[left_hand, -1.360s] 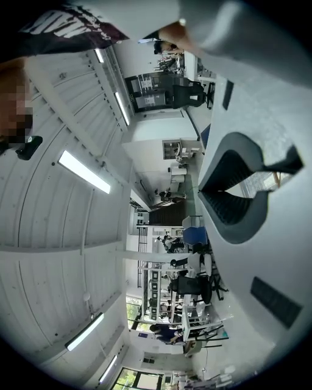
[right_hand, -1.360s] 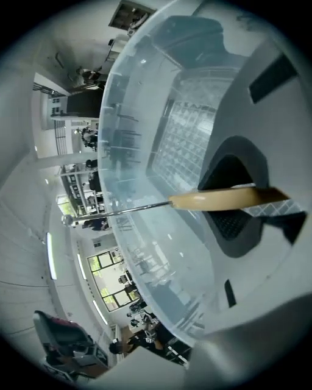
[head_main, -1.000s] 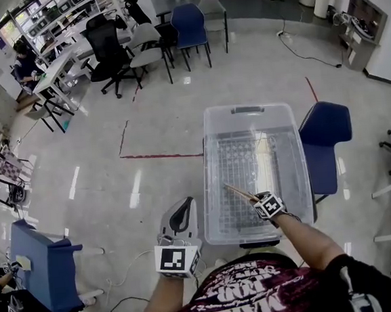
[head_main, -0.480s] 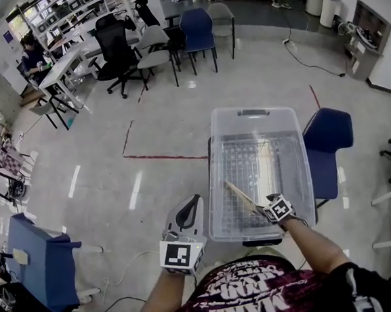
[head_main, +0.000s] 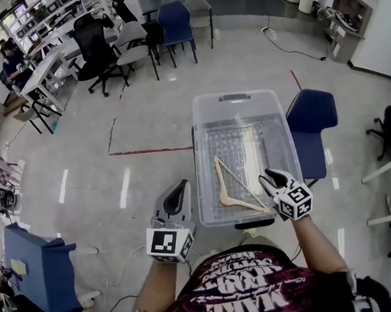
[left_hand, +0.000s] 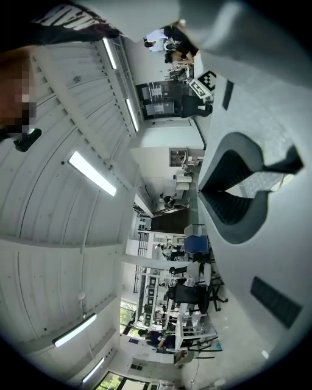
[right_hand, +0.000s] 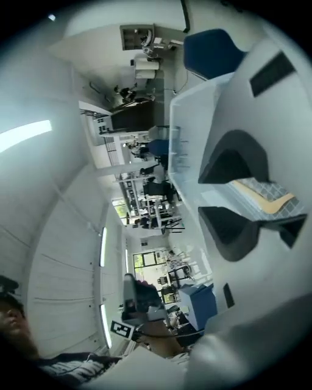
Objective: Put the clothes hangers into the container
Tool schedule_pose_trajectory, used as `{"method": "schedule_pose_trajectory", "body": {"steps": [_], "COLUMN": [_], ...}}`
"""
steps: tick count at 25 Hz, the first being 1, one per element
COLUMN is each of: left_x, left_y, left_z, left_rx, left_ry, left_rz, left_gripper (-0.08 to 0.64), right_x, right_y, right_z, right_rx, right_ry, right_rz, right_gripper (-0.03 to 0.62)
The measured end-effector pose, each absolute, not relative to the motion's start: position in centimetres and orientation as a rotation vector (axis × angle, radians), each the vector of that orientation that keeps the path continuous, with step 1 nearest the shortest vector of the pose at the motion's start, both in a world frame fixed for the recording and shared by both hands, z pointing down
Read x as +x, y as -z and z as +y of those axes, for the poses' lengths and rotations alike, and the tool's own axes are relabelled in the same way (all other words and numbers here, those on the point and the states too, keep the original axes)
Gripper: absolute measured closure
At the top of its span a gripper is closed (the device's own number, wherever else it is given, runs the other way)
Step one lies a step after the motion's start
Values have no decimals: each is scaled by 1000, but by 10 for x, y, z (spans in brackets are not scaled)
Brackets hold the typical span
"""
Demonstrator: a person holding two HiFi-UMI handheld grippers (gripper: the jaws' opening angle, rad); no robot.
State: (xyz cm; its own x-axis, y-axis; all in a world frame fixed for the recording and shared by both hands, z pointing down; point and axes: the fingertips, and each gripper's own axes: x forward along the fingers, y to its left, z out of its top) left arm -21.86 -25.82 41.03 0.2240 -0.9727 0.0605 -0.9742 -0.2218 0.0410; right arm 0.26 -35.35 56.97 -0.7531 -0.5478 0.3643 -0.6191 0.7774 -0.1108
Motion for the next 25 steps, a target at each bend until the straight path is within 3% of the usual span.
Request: {"method": "schedule_pose_trajectory", "body": {"steps": [2,3,25], "left_x": [-222,-222,-187], "left_y": [-405,-403,-367], "left_z": [-256,-255,-203], "left_rx": [2399,2397,2563], "left_ry": [5,23,35], "left_rz": [-1921,-1918,-1847], "left_gripper": [554,554,554], "right_x": [9,13,43], "right_y": [-540,-527,-343], "right_z": [-342,-337,-238], "right_rx": [964,1002,1298], "right_ry": [-246,-215,217], "right_rz": [-2702,-2713,-2794], "right_gripper": [565,588,589]}}
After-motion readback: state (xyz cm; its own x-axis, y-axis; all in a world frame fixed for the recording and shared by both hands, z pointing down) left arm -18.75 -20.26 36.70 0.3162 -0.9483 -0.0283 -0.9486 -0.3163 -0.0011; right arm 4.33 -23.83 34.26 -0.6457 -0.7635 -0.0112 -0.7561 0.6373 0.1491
